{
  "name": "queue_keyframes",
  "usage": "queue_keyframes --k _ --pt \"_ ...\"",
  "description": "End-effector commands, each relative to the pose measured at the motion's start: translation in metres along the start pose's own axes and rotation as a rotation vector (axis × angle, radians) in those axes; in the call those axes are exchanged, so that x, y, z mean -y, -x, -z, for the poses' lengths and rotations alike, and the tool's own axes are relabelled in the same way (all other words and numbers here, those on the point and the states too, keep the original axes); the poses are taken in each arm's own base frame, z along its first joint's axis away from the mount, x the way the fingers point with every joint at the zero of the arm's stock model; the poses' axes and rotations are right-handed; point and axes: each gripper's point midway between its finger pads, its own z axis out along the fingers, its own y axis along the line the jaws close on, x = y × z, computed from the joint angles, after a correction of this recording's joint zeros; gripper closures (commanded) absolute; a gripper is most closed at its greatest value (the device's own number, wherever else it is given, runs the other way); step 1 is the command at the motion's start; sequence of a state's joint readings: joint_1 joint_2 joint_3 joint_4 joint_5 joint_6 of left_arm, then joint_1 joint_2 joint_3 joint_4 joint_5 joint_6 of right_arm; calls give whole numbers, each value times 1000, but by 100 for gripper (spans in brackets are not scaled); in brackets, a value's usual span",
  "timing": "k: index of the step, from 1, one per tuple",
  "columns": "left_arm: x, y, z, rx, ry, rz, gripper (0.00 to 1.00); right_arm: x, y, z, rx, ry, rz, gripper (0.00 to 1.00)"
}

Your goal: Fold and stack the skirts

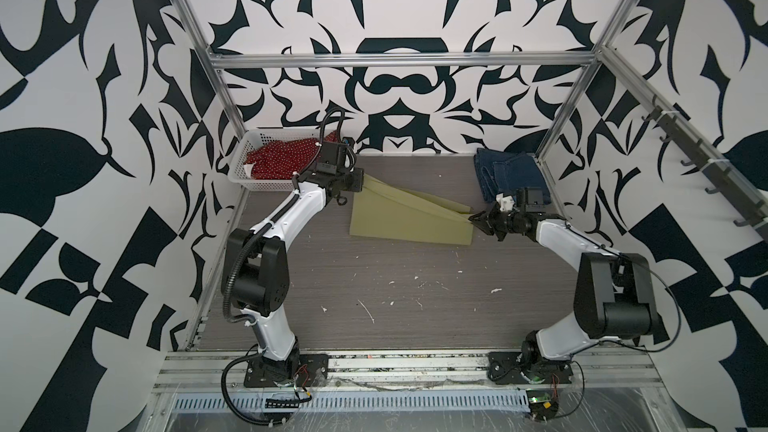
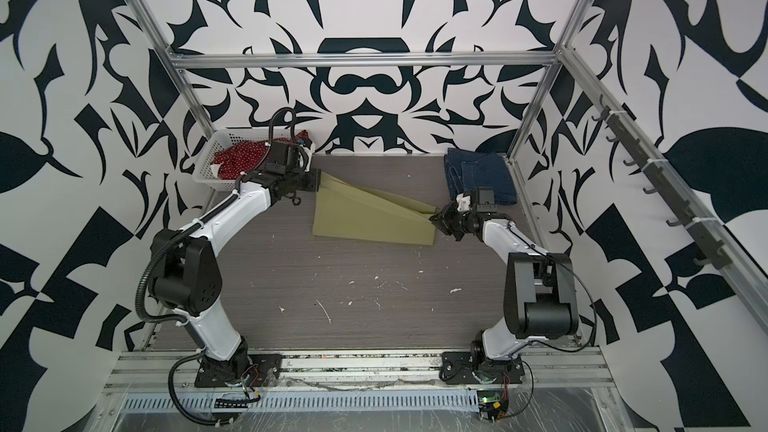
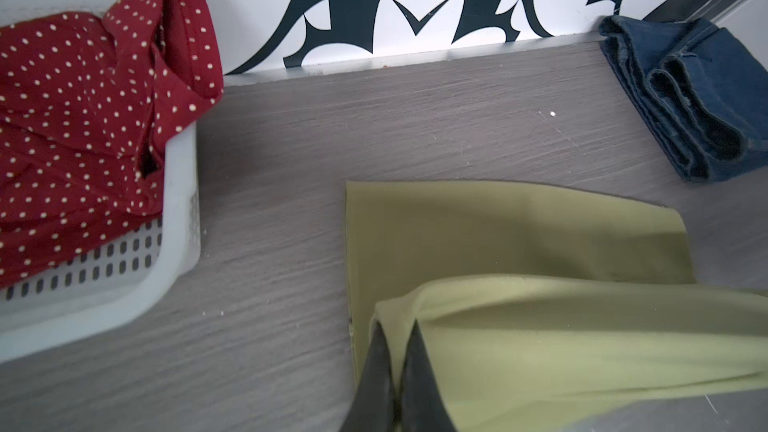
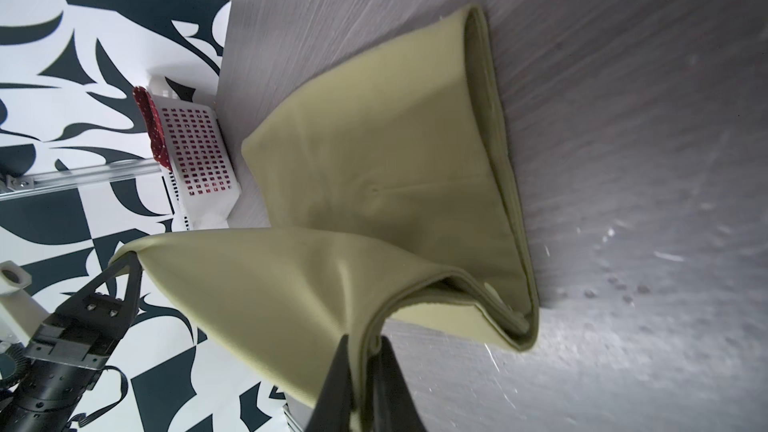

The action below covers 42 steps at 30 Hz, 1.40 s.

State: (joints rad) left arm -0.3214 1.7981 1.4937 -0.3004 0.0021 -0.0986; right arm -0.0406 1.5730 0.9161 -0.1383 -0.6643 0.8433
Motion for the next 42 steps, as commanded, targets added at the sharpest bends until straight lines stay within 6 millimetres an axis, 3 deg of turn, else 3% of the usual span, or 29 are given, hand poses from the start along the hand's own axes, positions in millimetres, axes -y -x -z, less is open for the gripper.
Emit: queue_keyframes --k 1,5,7,10,13,18,21,24,29,32,34,42 --pt "-34 25 -11 58 106 -25 100 -2 28 2 81 -2 -20 86" --pt "-38 31 -36 43 108 -50 100 -3 36 -4 91 10 -40 84" --pt "-39 38 -48 38 108 -73 97 -3 40 -6 97 5 -53 76" --pt "-43 51 -63 46 122 -101 41 -11 46 -7 99 18 -56 60" --pt "-43 71 -62 52 134 -99 20 -32 52 2 106 52 -33 56" --pt "-28 92 -32 132 73 -81 18 -70 51 34 193 123 85 57" --pt "-23 86 -14 149 52 -56 19 -78 39 43 202 132 192 59" --pt "-20 64 -1 109 29 21 19 -73 19 35 165 72 306 61" --pt "-14 4 6 24 -12 180 20 -64 -22 4 39 -73 475 65" --pt "-19 -34 -6 -37 9 215 24 -54 -32 -17 12 -143 521 71" --pt "-21 -48 -17 -76 14 211 29 -48 -30 -24 24 -185 527 74" --pt "-21 -61 -72 -167 -7 207 34 -33 -18 -56 46 -246 493 78"
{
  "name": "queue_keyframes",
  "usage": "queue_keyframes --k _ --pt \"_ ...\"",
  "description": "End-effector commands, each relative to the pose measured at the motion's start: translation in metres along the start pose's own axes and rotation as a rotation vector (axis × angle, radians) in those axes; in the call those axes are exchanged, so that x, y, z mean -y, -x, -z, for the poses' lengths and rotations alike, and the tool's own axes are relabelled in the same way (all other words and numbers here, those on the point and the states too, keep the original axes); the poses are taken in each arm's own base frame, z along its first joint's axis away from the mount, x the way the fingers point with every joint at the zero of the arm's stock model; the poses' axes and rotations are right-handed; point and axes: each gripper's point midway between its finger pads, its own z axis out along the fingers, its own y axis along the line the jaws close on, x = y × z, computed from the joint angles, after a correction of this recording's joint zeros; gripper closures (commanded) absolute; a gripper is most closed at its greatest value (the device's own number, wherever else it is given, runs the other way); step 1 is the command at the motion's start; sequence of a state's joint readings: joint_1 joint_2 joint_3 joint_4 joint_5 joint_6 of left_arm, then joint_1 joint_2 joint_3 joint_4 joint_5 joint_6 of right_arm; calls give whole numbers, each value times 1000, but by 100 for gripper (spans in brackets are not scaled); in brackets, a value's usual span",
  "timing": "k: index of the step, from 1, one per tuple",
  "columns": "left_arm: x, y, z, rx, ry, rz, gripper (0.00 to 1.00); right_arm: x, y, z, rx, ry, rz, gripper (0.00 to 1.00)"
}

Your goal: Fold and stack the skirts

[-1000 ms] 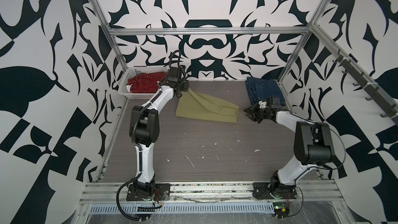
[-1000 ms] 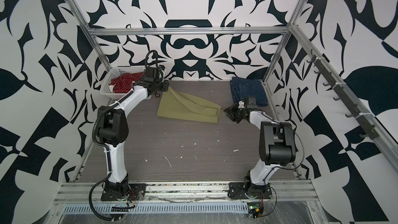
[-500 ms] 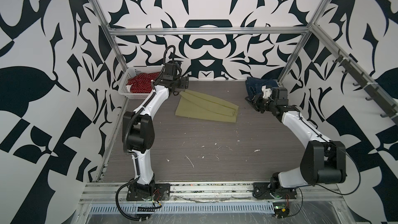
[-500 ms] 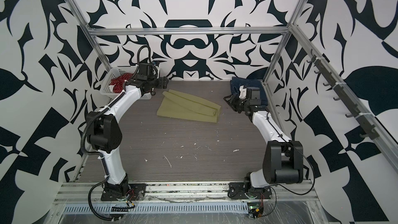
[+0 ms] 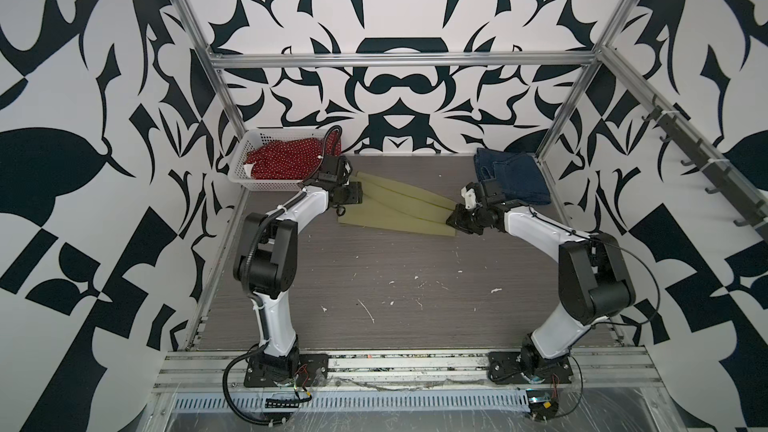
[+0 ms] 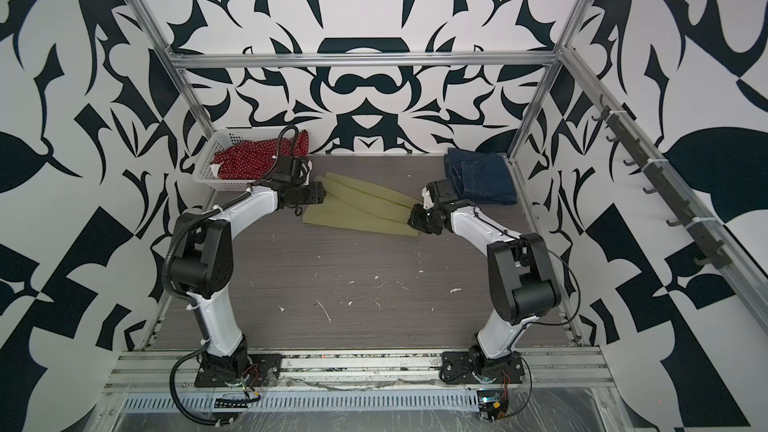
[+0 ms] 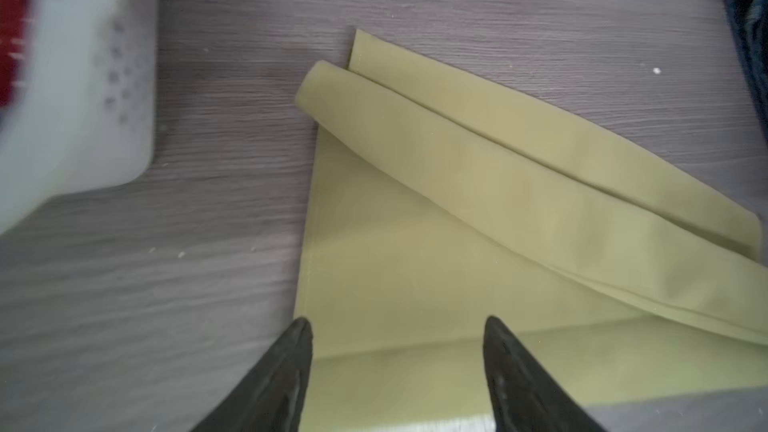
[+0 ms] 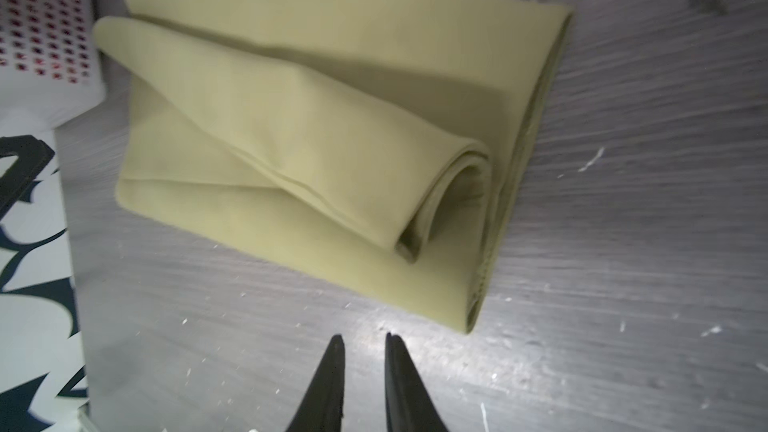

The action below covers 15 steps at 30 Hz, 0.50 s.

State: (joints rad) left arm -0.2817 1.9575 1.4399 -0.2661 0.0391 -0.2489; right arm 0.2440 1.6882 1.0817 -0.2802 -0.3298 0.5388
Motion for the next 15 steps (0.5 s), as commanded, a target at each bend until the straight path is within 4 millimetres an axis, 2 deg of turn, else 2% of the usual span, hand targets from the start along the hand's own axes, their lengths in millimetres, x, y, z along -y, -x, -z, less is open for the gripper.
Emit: queue_keyframes --k 1,8,15 --pt "8 12 -16 -3 -31 9 34 -4 26 1 92 -25 11 78" --pt "5 18 -58 -52 -25 -1 33 -5 41 -15 127 -11 -20 78" --pt "10 43 -91 -36 -46 -14 33 -11 63 -21 182 43 -85 78"
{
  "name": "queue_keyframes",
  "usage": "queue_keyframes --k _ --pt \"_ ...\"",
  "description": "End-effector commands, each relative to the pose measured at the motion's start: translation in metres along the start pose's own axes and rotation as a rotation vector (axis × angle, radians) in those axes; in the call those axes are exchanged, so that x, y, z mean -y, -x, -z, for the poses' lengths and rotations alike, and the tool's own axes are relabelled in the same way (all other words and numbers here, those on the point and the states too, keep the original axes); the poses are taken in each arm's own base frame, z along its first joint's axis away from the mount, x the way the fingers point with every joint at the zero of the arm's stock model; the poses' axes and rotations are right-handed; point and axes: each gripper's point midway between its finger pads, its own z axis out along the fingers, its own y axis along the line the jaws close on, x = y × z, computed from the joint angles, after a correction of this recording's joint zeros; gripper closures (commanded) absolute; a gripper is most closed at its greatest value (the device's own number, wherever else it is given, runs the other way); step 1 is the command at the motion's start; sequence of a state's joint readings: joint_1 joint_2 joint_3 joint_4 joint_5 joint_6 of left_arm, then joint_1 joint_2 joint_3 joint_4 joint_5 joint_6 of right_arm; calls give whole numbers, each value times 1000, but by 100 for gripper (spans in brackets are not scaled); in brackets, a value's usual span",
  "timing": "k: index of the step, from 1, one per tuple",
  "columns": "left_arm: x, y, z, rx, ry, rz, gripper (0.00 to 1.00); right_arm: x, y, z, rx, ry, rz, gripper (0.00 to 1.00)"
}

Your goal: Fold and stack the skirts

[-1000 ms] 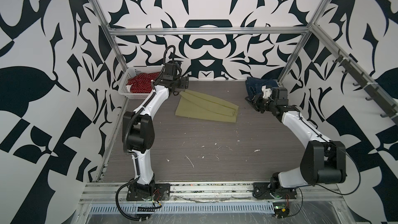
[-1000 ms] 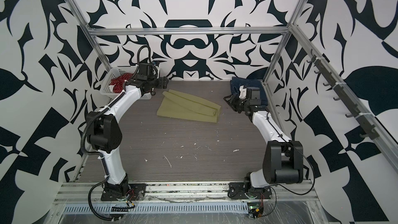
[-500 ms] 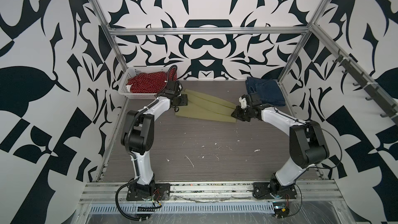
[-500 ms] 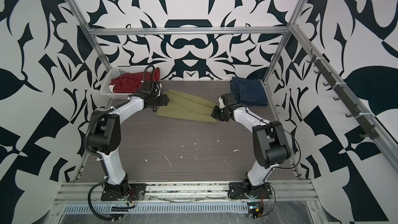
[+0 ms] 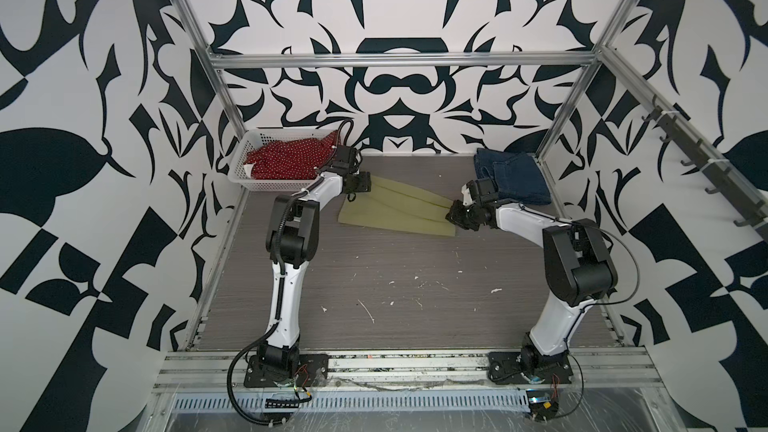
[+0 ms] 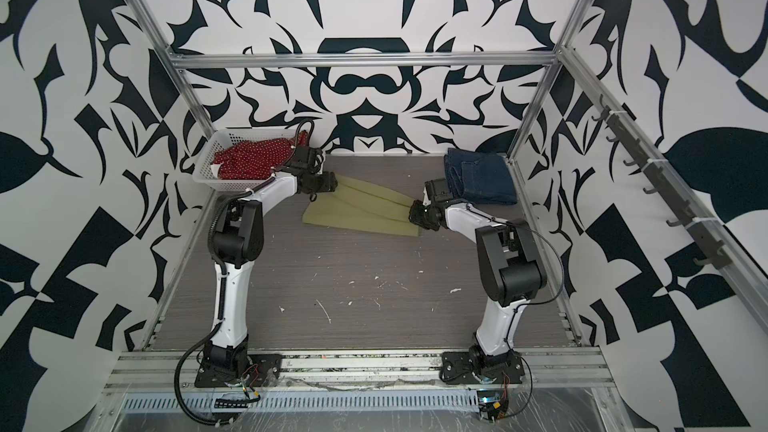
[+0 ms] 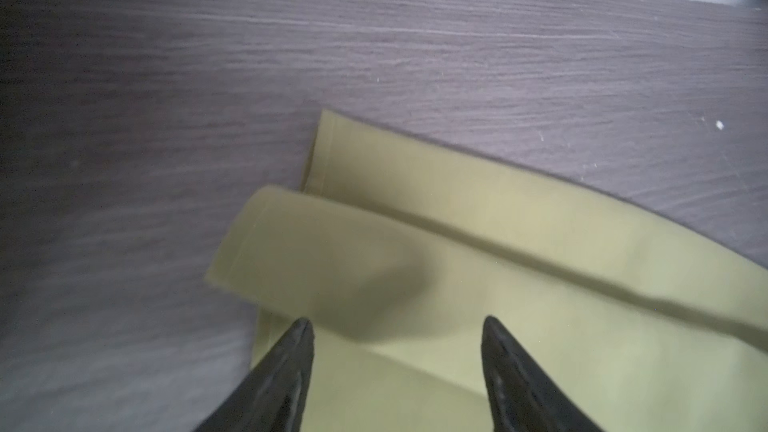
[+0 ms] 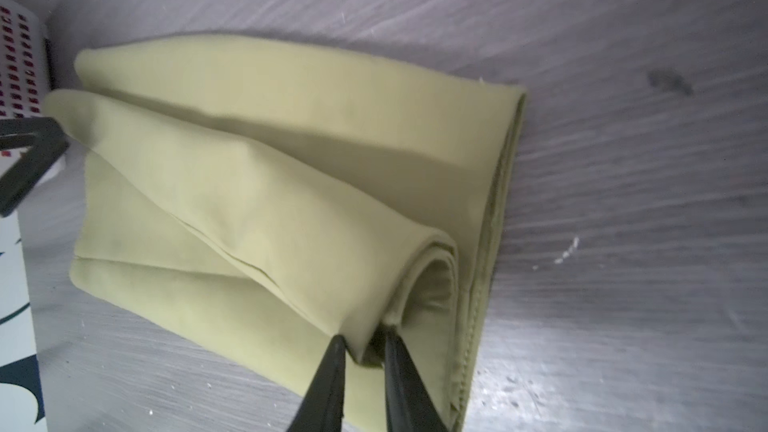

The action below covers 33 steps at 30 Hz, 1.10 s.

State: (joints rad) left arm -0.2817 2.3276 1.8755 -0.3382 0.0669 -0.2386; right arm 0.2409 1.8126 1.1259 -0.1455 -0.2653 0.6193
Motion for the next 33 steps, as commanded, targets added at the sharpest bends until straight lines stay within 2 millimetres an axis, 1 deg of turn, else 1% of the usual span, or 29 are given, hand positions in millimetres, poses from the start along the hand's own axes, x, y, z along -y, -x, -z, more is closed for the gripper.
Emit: queue_keyframes --k 1,5,8,10,13,16,18,21,23,25,27,28,30,33 --pt "6 8 -11 -13 -28 -6 33 -22 37 8 108 76 -36 77" --pt "15 39 -17 64 -56 -38 34 -17 55 5 144 119 -109 77" --pt "20 63 -12 95 -59 -60 34 -7 74 7 166 136 -164 77" --pt "23 79 -2 128 -58 -69 34 -10 90 12 196 167 -167 78" --pt "30 102 24 190 -71 -74 32 -12 112 21 210 188 -175 78" --pt "36 109 50 221 -80 -72 31 -10 119 26 213 213 -213 78" --pt "38 107 64 236 -84 -66 29 -5 122 27 220 215 -241 78" --pt "38 92 80 228 -86 -42 29 -6 121 31 201 248 -264 78" --pt "36 75 86 199 -89 -16 29 -10 112 34 183 247 -233 78" --pt "36 53 91 161 -99 6 28 -14 96 37 150 237 -190 77" --pt "39 31 93 141 -101 1 27 -12 87 38 148 228 -160 76" --pt "41 21 94 136 -94 -6 26 -7 85 36 152 214 -141 74" --pt "44 4 94 120 -82 -23 25 3 87 30 145 184 -111 71" --pt "51 -16 94 85 -60 -51 23 3 90 18 102 176 -55 67"
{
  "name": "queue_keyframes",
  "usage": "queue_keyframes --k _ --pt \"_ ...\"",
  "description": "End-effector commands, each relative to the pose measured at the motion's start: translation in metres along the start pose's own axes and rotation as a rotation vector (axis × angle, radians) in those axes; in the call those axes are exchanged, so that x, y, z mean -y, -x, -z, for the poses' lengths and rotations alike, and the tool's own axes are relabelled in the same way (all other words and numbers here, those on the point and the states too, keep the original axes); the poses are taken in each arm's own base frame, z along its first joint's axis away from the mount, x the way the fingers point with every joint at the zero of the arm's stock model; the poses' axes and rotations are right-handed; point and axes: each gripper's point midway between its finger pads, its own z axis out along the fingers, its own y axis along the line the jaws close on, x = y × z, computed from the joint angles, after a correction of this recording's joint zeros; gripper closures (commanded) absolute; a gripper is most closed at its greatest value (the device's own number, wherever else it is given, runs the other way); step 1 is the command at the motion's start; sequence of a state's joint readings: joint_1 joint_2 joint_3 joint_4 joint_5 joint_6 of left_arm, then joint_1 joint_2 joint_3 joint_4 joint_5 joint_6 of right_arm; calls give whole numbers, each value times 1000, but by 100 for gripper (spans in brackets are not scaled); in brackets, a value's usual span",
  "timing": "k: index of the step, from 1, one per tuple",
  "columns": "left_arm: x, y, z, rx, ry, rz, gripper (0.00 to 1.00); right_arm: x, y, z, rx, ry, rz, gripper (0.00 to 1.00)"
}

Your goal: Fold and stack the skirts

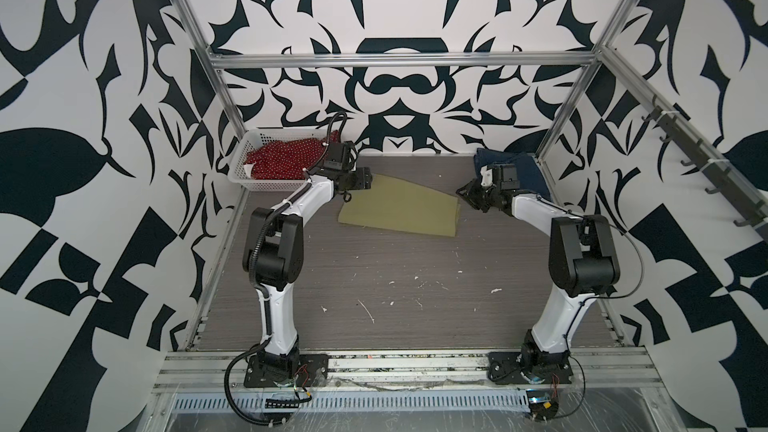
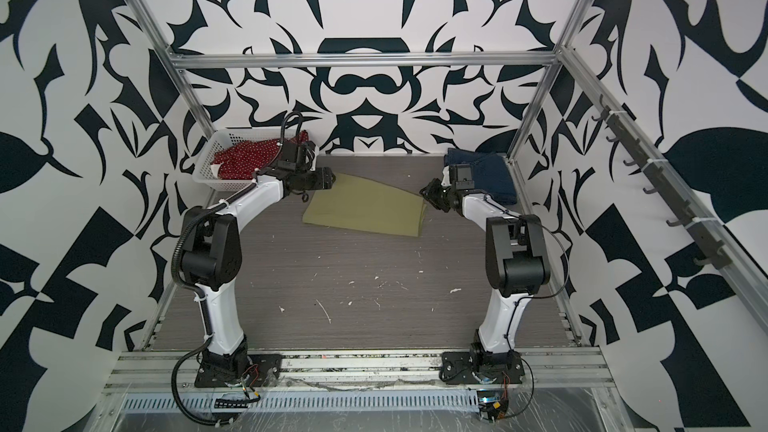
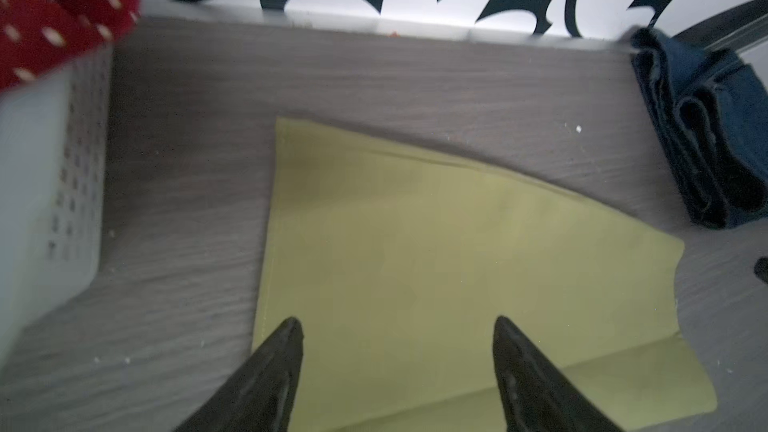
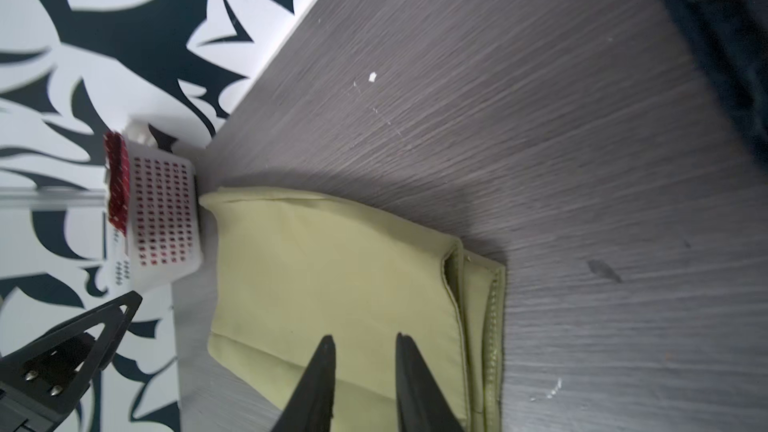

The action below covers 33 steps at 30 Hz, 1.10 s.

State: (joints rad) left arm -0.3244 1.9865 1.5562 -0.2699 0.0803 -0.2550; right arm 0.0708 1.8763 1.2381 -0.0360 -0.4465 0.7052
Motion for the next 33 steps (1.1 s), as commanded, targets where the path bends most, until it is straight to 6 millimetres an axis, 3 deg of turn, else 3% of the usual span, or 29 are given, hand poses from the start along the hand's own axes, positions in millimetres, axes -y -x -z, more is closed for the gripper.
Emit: queue_keyframes --k 1,3,5,8,13,16,21,26,30,33 --pt "19 -11 7 3 -6 -40 22 -6 8 -7 -30 14 99 66" --pt "21 -28 5 -30 17 -76 17 -3 5 -16 -67 21 74 66" --pt "8 -41 6 -51 58 -30 19 2 -2 -17 -77 0 50 66" --pt "-10 -50 11 -13 17 54 23 -11 -23 -13 -86 24 79 70" --pt "-28 -72 3 -81 23 116 40 -25 -71 -7 -131 37 137 73" --pt "-36 -92 -2 -113 48 135 47 -17 -86 -5 -121 51 113 77" --pt "-56 -131 -5 -196 99 213 61 12 -112 -9 -186 -16 107 85" --pt "-83 -170 11 -251 197 294 65 53 -137 -2 -214 -134 104 88" --pt "-89 -186 26 -275 218 330 68 77 -158 2 -246 -186 93 90" --pt "-85 -188 40 -299 218 346 70 86 -162 6 -257 -216 93 90"
